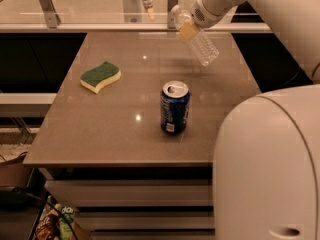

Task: Knock water bottle over

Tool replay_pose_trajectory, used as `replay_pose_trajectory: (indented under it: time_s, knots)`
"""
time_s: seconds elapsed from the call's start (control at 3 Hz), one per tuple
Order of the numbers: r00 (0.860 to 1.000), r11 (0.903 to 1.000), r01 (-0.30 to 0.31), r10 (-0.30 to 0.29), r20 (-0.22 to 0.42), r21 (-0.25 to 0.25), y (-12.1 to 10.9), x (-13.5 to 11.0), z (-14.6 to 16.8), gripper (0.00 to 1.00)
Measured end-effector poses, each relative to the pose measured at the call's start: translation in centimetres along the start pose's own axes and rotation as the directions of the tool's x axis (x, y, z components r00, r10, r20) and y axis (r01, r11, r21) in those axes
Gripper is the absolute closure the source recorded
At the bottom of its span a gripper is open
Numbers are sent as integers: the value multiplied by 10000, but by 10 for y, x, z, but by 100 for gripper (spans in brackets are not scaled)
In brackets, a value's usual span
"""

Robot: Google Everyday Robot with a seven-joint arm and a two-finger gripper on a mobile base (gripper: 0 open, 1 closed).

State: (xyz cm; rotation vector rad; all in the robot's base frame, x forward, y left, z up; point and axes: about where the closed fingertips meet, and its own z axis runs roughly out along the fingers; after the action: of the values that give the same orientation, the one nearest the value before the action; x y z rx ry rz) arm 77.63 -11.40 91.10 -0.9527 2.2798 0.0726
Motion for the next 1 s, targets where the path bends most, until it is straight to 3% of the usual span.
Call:
replay_pose_trajectory:
  time_s: [0.33, 1.0]
  knots:
    - [9957, 9987, 498, -502, -781, -62, 9, 9, 11, 100]
    - [9669, 9895, 1402, -1447, -2100, -359, 23, 25, 31, 100]
